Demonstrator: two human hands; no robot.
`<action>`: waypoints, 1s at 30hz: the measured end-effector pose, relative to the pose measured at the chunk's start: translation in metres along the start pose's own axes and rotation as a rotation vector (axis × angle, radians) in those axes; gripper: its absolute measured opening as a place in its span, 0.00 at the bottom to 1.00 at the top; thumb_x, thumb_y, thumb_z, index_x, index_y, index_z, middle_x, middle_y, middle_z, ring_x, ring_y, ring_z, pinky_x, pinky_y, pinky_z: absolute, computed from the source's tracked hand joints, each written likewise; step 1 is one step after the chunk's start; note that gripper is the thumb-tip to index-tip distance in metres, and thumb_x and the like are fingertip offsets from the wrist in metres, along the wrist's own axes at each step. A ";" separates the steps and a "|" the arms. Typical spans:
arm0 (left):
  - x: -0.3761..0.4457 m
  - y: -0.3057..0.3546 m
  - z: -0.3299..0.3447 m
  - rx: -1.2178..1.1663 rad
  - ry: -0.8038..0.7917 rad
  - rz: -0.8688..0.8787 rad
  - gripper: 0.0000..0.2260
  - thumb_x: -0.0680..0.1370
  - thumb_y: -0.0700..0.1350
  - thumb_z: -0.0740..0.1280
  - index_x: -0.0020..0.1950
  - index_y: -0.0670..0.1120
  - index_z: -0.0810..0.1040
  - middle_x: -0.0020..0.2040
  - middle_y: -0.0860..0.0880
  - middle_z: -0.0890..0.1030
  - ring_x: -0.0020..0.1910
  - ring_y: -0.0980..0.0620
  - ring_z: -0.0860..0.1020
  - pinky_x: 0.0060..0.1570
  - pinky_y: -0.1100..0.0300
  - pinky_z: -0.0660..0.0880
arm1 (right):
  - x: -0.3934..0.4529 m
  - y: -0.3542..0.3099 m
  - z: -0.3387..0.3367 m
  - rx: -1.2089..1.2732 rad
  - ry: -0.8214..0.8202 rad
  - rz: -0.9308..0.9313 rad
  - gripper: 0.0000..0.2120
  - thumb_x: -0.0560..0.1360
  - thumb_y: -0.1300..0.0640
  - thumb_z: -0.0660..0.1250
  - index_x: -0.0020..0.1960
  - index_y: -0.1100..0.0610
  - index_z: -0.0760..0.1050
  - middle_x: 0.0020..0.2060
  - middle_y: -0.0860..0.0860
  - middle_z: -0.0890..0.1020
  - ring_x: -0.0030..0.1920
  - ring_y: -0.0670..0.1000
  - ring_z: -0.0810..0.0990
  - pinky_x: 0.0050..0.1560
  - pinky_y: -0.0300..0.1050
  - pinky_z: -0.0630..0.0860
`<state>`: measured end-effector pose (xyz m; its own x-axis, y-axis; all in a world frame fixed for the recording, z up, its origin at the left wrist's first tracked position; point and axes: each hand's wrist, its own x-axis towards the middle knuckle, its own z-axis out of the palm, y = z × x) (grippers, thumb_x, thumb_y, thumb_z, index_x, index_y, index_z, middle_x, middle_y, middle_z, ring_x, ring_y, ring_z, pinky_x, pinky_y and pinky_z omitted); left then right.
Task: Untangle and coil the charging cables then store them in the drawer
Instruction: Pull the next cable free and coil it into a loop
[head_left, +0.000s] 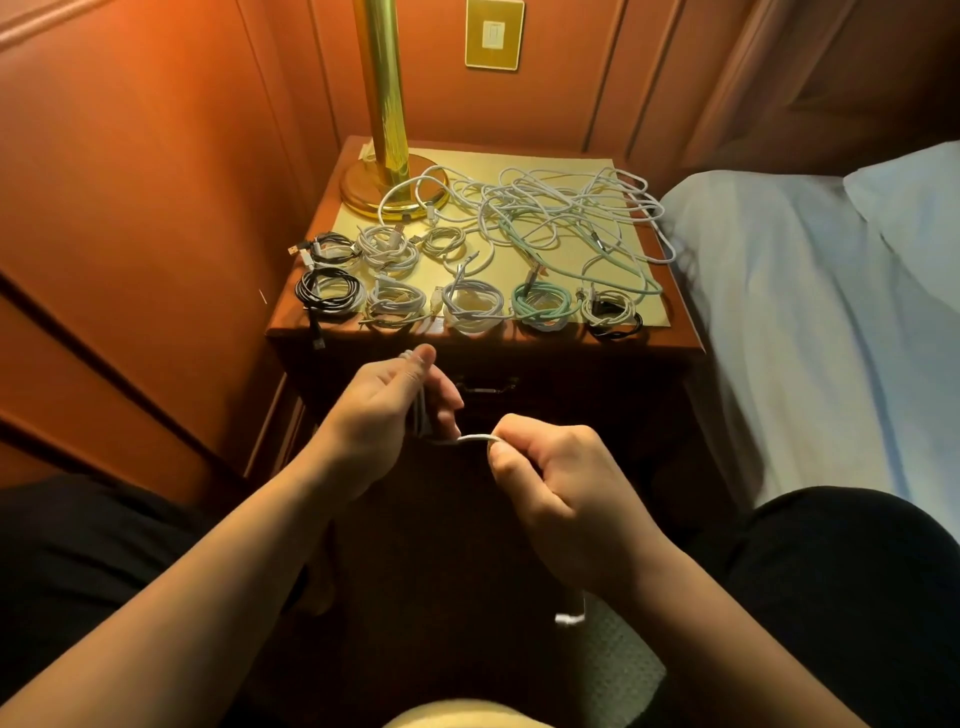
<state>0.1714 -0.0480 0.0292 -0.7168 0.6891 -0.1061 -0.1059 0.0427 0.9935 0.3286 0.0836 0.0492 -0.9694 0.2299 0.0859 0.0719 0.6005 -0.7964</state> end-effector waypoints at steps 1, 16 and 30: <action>-0.001 -0.001 0.001 0.032 -0.048 0.000 0.24 0.82 0.55 0.57 0.42 0.37 0.80 0.31 0.44 0.79 0.32 0.48 0.81 0.36 0.60 0.79 | 0.000 0.001 -0.002 -0.018 0.030 -0.024 0.13 0.83 0.47 0.59 0.41 0.49 0.72 0.27 0.44 0.73 0.27 0.46 0.71 0.29 0.47 0.65; -0.017 -0.005 0.035 -0.048 -0.313 -0.084 0.24 0.82 0.60 0.55 0.31 0.47 0.68 0.29 0.49 0.64 0.27 0.52 0.61 0.26 0.60 0.60 | 0.011 0.015 -0.005 0.039 0.318 -0.079 0.06 0.84 0.51 0.68 0.51 0.54 0.78 0.33 0.44 0.79 0.31 0.47 0.78 0.30 0.47 0.74; -0.005 0.015 0.012 -1.248 0.075 -0.286 0.22 0.86 0.53 0.56 0.35 0.47 0.71 0.31 0.54 0.66 0.27 0.58 0.66 0.29 0.65 0.70 | 0.008 0.002 0.018 -0.030 -0.070 0.214 0.19 0.86 0.46 0.59 0.38 0.49 0.75 0.25 0.41 0.76 0.26 0.43 0.73 0.30 0.41 0.66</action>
<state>0.1822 -0.0420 0.0452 -0.5944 0.7237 -0.3508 -0.8037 -0.5502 0.2266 0.3169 0.0727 0.0370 -0.9452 0.3013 -0.1254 0.2833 0.5666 -0.7738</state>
